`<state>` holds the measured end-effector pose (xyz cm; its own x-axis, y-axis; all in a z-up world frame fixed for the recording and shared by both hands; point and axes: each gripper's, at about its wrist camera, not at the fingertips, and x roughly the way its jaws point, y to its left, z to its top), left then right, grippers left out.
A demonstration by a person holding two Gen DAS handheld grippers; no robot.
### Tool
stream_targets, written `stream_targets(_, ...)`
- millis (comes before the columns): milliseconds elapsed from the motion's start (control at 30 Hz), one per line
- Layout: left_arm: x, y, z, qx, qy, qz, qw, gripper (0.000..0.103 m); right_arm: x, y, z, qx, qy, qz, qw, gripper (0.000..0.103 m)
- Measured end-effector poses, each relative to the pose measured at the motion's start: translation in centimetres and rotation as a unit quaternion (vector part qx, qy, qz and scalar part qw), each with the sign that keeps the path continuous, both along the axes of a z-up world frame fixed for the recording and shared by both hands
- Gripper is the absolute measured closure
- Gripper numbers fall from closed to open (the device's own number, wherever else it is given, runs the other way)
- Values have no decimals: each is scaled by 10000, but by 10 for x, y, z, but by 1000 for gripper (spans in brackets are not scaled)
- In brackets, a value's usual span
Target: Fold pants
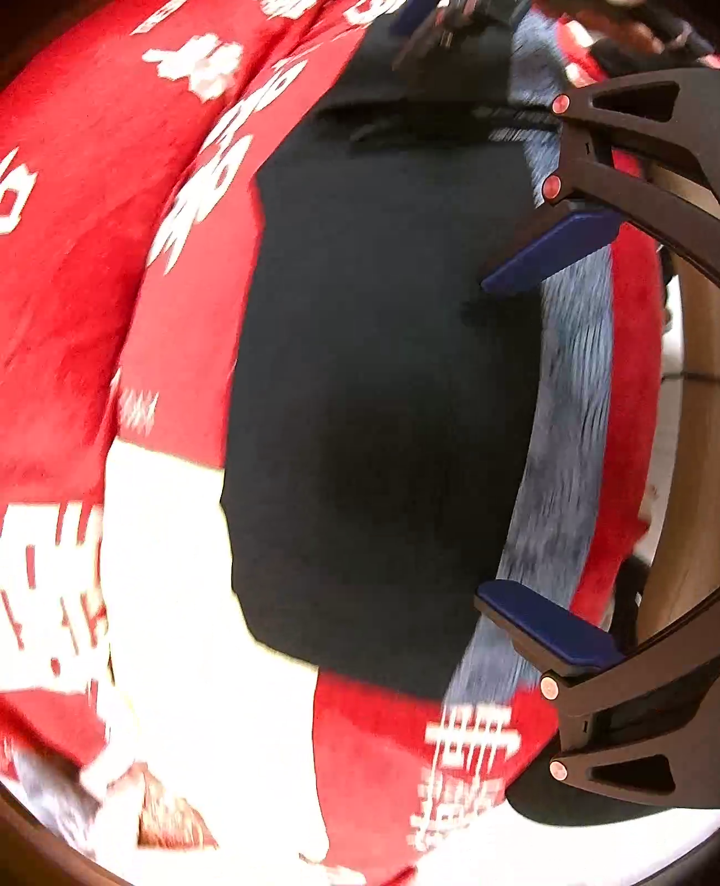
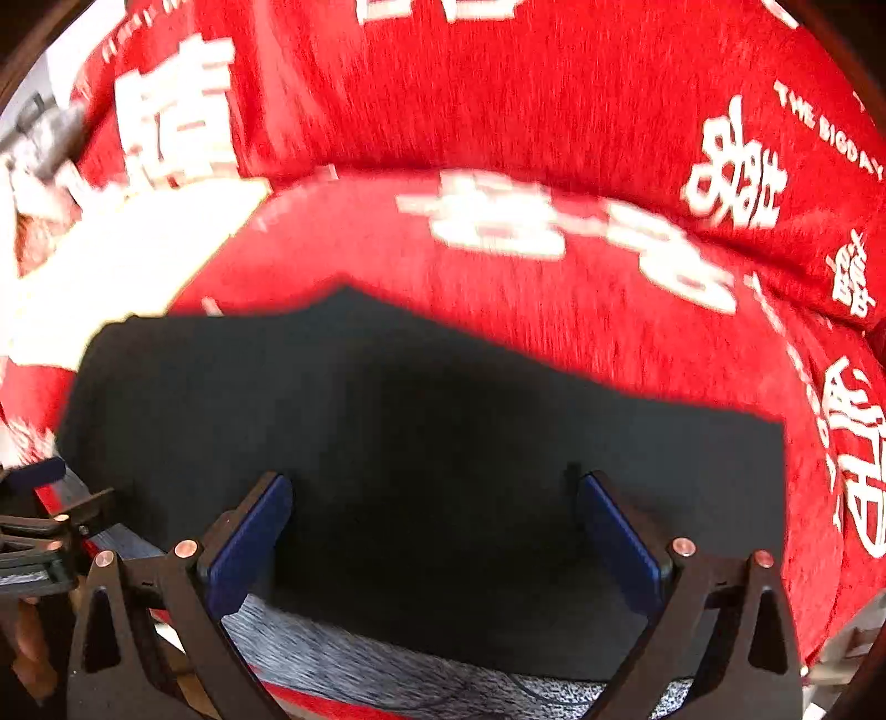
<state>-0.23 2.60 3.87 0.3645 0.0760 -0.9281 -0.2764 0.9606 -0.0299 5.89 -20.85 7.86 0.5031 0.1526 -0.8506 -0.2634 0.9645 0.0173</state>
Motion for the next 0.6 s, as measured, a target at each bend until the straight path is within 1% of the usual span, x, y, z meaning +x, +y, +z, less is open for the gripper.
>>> stream_targets(33, -1, 6, -4, 50, 63, 127, 9999, 0, -1, 6, 1, 81, -34, 73, 9999, 0)
stream_targets(67, 2, 16, -15, 40, 271, 240, 9993, 0, -1, 14, -2, 137, -5, 171, 9998, 0)
stream_targets(100, 4, 23, -25, -197, 373, 252, 9988, 0, 0, 24, -10, 106, 121, 291, 9994, 0)
stream_targets(133, 4, 30, -29, -504, 333, 319, 9977, 0, 3, 33, -21, 0, 323, 420, 9986, 0)
stream_targets(167, 3, 35, -30, -670, 350, 345, 9965, 0, 7, 44, -39, -280, 661, 564, 9958, 1)
stream_targets(200, 3, 35, -28, -682, 361, 301, 9966, 0, 5, 54, -47, -698, 665, 634, 9933, 0)
stream_targets(233, 2, 35, -24, -645, 315, 253, 9971, 0, 0, 64, -47, -1012, 437, 793, 9907, 0)
stream_targets(267, -2, 38, -17, -574, 177, 232, 9979, 0, -4, 75, -44, -1124, 392, 1018, 9877, 0)
stream_targets(300, -6, 42, -12, -534, 28, 225, 9983, 0, -6, 81, -39, -1079, 438, 1164, 9864, 0)
stream_targets(367, -9, 52, -12, -541, -29, 271, 9982, 0, -8, 92, -25, -931, 272, 1423, 9851, 0)
stream_targets(400, -7, 60, -20, -573, 111, 324, 9978, 0, -8, 98, -19, -903, 188, 1546, 9837, 0)
stream_targets(433, -7, 67, -27, -687, 207, 325, 9969, 0, -6, 106, -15, -871, 150, 1696, 9815, 0)
stream_targets(467, -9, 75, -31, -927, 162, 297, 9951, 0, -3, 115, -12, -818, 184, 1852, 9791, 0)
stream_targets(500, -11, 77, -29, -929, 100, 228, 9954, 0, 3, 128, -11, -741, 268, 2039, 9758, 0)
stream_targets(567, -15, 73, -24, -806, 61, -109, 9967, 0, 15, 152, -13, -553, 454, 2425, 9675, 0)
stream_targets(600, -17, 74, -23, -792, 26, -277, 9965, 0, 25, 170, -17, -440, 614, 2674, 9606, 0)
